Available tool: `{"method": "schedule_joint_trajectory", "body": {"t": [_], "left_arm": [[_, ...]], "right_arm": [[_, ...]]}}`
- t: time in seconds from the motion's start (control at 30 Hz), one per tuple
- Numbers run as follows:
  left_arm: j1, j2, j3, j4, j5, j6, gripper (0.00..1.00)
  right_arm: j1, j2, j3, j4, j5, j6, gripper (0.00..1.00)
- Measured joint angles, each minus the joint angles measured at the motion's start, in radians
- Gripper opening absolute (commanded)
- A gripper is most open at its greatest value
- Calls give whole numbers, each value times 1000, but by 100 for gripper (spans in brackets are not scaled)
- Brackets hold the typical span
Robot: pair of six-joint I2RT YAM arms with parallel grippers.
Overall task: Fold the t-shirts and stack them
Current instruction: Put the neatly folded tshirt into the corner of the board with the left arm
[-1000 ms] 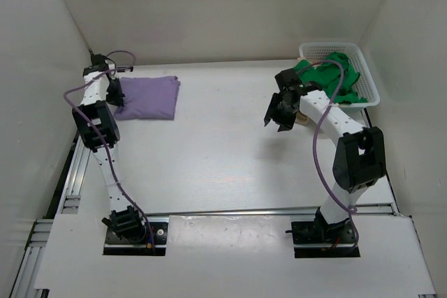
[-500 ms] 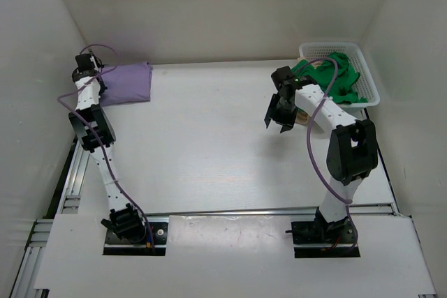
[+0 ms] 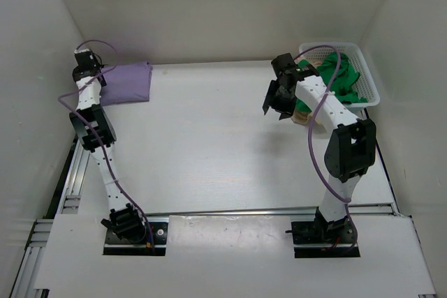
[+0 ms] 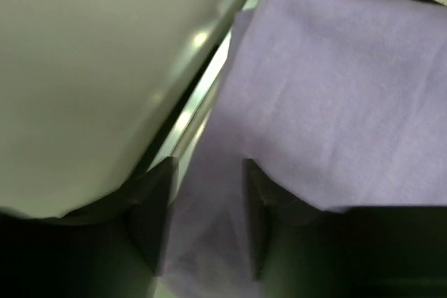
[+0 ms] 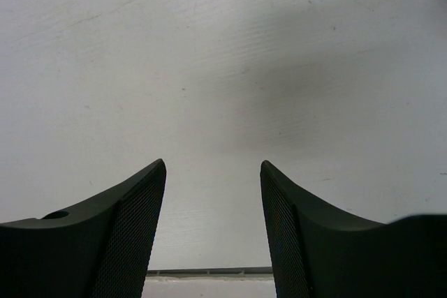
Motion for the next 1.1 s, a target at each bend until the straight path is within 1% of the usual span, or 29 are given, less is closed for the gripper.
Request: {"method": "schedule_joint_trajectory", "body": {"t": [0.03, 0.13, 0.3, 0.4, 0.5, 0.6, 0.7, 0.8, 0.87, 0.93, 1.0, 1.03, 1.1], "left_arm": [[-2, -3, -3, 8, -8, 0, 75], [-15, -25, -31, 19, -36, 0, 84], [-77, -103, -85, 19, -66, -3, 85], [-154, -129, -85, 39, -81, -3, 85], [-237, -121, -80, 50, -95, -3, 85], [-311, -80, -67, 54, -99, -2, 84], [-334, -32, -64, 48, -105, -1, 84], [-321, -4, -66, 48, -109, -5, 84], [-308, -9, -75, 53, -99, -4, 79], [-296, -31, -125, 73, -73, -10, 70], [-290, -63, -187, 97, -40, -8, 58], [-286, -81, -222, 107, -26, -7, 45], [-282, -109, -271, 124, -7, 3, 37]], "right_arm": [[0, 0, 6, 0, 0, -3, 61], [0, 0, 7, -3, -4, -8, 61], [0, 0, -8, 6, -19, -14, 61], [0, 0, -29, 7, -32, -13, 61], [0, 0, -33, 10, -33, -17, 61], [-1, 0, -38, 19, -32, -21, 61], [-3, 0, -47, 23, -29, -26, 61], [-9, -1, -60, 24, -25, -29, 61], [-13, -1, -66, 27, -25, -31, 61], [-15, -1, -71, 29, -25, -33, 61], [-16, -1, -73, 29, -24, -34, 61], [-18, -1, -73, 30, -24, -35, 61], [-18, -1, -73, 29, -24, -37, 61]]}}
